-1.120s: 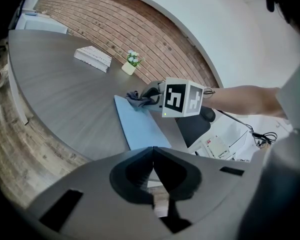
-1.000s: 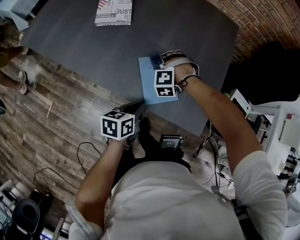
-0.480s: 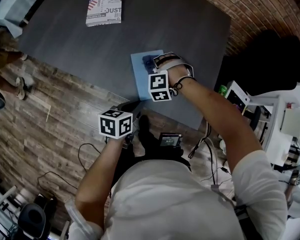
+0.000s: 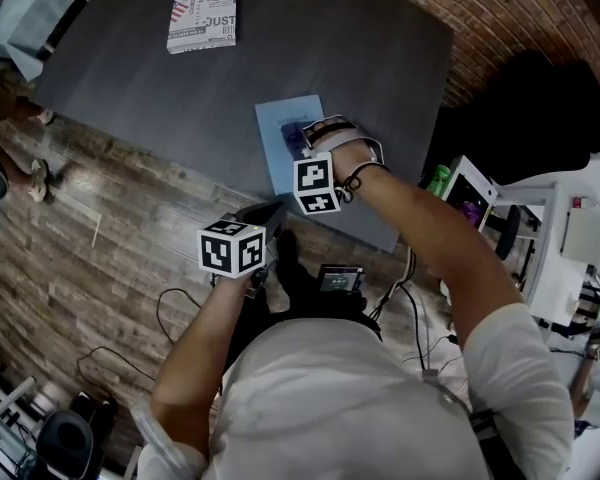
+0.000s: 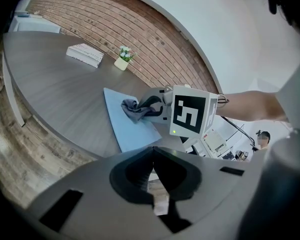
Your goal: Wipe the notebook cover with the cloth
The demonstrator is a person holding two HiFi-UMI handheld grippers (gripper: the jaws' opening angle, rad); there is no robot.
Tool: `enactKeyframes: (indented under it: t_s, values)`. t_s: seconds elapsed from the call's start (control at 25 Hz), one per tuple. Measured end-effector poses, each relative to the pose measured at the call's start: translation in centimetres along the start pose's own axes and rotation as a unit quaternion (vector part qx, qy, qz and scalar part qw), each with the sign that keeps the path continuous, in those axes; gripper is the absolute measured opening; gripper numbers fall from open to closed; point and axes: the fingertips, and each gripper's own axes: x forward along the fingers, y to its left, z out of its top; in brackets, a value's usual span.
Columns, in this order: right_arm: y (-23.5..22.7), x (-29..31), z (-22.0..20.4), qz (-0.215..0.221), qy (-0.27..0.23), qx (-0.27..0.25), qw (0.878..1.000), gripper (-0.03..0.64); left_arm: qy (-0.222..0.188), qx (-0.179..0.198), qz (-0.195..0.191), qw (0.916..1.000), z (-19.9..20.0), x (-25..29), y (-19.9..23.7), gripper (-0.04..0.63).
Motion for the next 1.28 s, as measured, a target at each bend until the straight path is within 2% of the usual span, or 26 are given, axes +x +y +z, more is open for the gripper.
enactKeyframes:
  t_s: [1.28]
  values:
    - [7.6, -4.6, 2.0, 0.034, -0.023, -0.005, 0.999, 0.086, 0.008, 0.014, -0.008, 0.9998, -1.3, -0.8, -1.9, 0.008]
